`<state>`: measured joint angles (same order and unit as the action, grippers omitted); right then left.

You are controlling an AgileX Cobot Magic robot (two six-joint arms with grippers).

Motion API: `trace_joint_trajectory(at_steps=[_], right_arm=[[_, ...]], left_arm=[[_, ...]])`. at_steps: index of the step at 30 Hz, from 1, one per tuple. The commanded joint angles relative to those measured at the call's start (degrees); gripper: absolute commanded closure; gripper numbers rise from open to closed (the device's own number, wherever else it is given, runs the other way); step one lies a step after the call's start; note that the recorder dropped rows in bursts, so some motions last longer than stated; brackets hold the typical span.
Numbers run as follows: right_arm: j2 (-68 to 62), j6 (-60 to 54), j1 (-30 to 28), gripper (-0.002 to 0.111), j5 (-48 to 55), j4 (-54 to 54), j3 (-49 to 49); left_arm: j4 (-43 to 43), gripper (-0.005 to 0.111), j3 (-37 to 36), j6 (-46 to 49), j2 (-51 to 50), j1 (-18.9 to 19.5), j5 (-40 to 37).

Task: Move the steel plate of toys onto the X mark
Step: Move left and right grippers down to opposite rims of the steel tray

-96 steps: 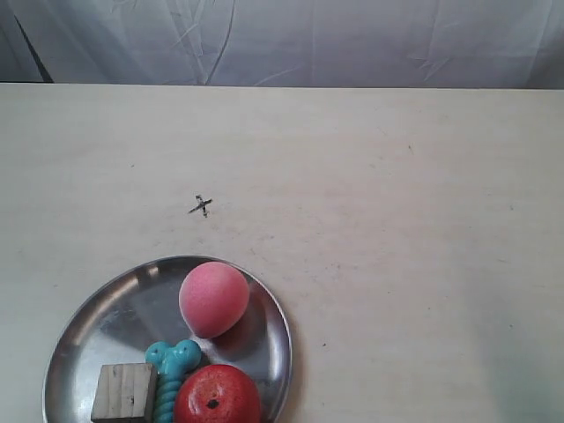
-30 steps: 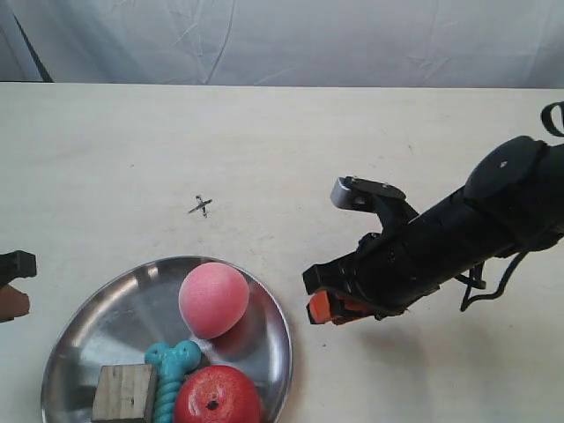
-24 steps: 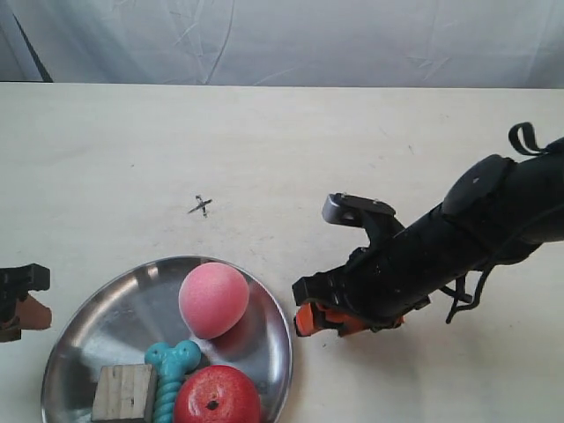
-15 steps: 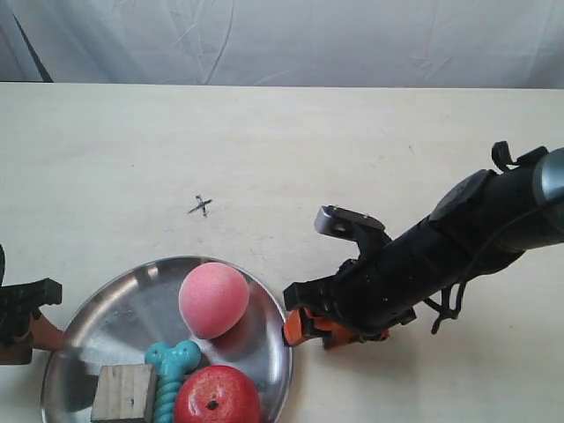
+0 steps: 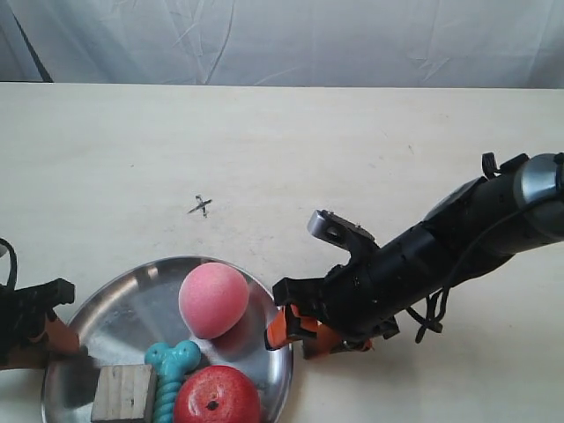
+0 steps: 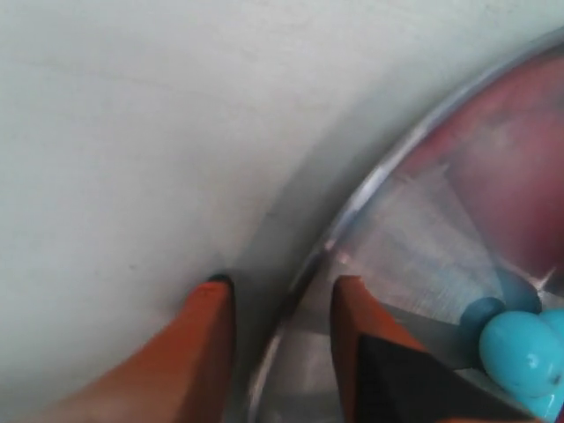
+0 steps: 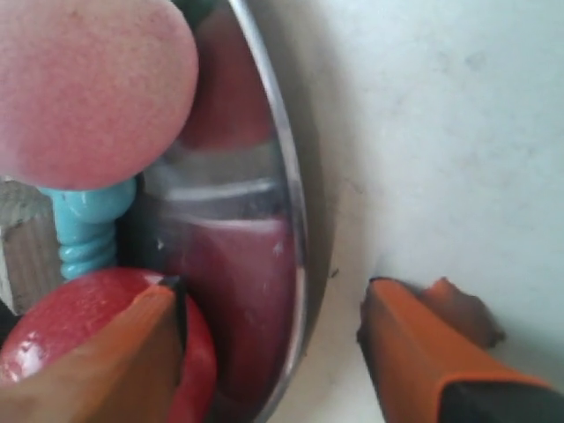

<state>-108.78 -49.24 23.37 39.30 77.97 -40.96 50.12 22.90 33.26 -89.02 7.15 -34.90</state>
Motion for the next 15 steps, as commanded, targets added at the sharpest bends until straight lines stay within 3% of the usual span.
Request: trace_joint_trajectory(at_steps=[1,6,9,11,15], right_arm=[[-2.8,-0.5,0.1,0.055,-2.2,-2.2,0.7],[-3.7,-0.5,0.1,0.086,-2.1,-2.6,0.7],[-3.8,-1.8,0.1,0.103,-1.9,-3.0,0.7],[-3.8,-2.6,0.1,0.109,-1.7,-3.0,0.7],[-3.8,-2.7,0.1,0.109,-1.7,-2.9,0.7]], left_arm=[[1.0,0.080,-0.1,0.4,-1.0,-3.3,1.3],[1.5,0.104,-0.1,0.4,-1.0,-5.7,2.9],[1.9,0.107,-0.1,0.4,-1.0,-5.7,3.2],[2.2,0.107,-0.1,0.4,-1.0,-5.7,3.4],[2.6,0.107,-0.1,0.4,-1.0,-5.7,3.7]])
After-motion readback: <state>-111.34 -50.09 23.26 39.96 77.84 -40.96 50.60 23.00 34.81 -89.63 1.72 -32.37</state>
